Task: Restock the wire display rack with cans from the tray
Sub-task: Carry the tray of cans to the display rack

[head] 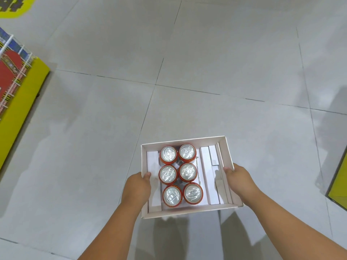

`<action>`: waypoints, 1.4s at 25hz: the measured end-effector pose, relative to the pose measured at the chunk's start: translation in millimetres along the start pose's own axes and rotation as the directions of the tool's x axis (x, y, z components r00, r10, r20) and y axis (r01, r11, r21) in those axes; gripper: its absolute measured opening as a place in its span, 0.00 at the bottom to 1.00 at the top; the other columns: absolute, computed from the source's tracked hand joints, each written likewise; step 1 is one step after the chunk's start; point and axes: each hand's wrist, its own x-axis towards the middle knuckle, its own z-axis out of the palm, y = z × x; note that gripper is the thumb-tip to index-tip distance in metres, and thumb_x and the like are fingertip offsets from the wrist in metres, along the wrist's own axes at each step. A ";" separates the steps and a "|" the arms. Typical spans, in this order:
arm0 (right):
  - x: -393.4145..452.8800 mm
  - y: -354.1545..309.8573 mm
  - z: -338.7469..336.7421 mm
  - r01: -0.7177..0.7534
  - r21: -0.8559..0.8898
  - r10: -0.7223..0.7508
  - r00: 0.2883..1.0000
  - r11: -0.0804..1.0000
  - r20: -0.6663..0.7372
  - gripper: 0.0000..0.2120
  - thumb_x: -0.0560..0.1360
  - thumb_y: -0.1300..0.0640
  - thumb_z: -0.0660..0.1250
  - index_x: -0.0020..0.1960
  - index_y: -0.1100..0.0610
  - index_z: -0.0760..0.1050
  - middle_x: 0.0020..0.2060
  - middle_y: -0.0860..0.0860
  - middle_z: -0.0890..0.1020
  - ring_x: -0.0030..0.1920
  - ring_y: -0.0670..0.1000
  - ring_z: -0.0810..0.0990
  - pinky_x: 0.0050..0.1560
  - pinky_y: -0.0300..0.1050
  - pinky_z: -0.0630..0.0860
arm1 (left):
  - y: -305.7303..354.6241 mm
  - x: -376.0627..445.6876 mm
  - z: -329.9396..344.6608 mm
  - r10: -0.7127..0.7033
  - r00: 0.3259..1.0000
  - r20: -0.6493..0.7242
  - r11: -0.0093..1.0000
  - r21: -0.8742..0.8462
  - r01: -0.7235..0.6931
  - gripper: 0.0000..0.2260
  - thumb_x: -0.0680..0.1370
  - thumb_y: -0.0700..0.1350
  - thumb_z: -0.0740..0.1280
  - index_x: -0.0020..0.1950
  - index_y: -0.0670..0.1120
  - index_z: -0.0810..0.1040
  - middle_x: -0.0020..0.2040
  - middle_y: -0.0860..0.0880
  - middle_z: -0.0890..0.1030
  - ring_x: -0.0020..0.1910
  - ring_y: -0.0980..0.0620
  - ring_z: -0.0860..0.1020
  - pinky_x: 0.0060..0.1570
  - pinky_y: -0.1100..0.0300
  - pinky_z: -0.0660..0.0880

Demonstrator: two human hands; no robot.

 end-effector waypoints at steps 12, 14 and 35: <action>-253.4 -218.5 -196.7 0.086 0.020 -0.086 0.996 0.996 -0.013 0.16 0.85 0.54 0.56 0.64 0.59 0.78 0.52 0.58 0.82 0.51 0.59 0.80 0.57 0.55 0.78 | 164.3 -203.8 -281.4 0.074 0.997 -0.033 0.997 -0.022 -0.075 0.18 0.86 0.52 0.59 0.51 0.40 0.80 0.42 0.44 0.81 0.42 0.44 0.77 0.43 0.56 0.70; -306.8 -259.7 -236.3 0.082 0.034 -0.082 0.996 0.996 -0.017 0.16 0.84 0.54 0.56 0.60 0.61 0.78 0.54 0.61 0.83 0.51 0.62 0.81 0.61 0.57 0.78 | 196.5 -245.3 -337.3 0.097 0.994 -0.050 0.995 -0.011 -0.098 0.17 0.86 0.51 0.60 0.48 0.41 0.79 0.36 0.48 0.77 0.37 0.47 0.75 0.38 0.57 0.68; -534.2 -469.8 -349.0 0.135 0.140 -0.115 0.983 0.981 -0.146 0.14 0.84 0.58 0.58 0.63 0.62 0.78 0.47 0.60 0.81 0.48 0.61 0.80 0.48 0.49 0.74 | 340.4 -357.2 -608.0 0.277 0.960 -0.048 0.957 0.103 -0.271 0.22 0.85 0.53 0.60 0.66 0.36 0.78 0.62 0.36 0.81 0.59 0.35 0.79 0.57 0.47 0.78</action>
